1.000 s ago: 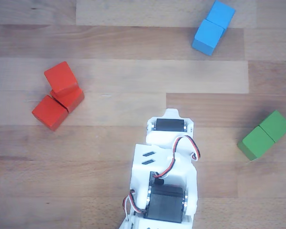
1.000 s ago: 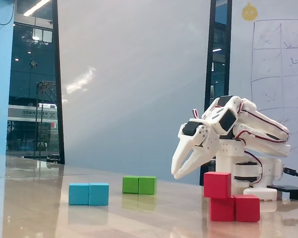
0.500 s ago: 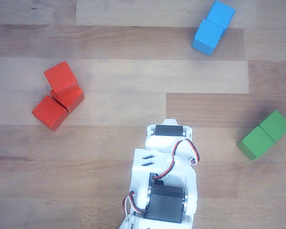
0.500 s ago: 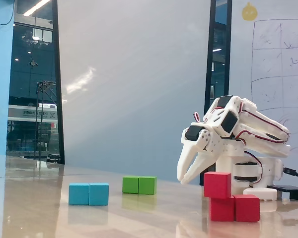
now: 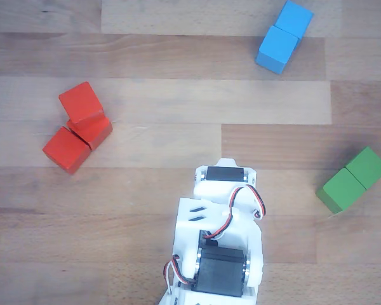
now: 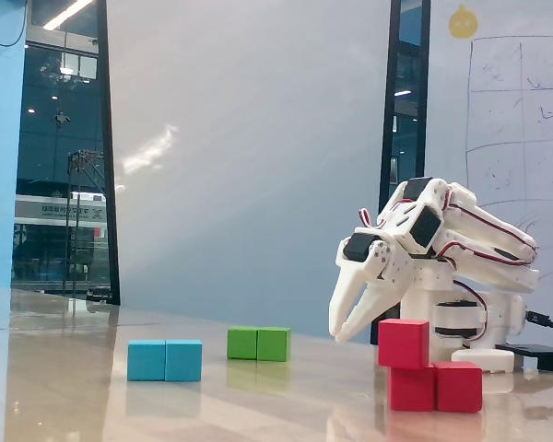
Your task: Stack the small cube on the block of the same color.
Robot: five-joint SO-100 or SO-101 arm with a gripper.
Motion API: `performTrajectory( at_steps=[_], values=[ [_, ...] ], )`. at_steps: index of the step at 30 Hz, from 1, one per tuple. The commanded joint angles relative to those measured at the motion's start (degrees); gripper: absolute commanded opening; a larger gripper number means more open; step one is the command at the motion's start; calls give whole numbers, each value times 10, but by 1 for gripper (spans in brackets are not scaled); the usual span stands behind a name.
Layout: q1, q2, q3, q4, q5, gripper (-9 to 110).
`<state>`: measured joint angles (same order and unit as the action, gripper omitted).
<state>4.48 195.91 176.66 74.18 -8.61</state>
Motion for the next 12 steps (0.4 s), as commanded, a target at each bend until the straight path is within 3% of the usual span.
performTrajectory(
  at_steps=[1,12],
  values=[
    [-2,24,-17,7,-1,0],
    [5,23,-16,6,1,0]
  ],
)
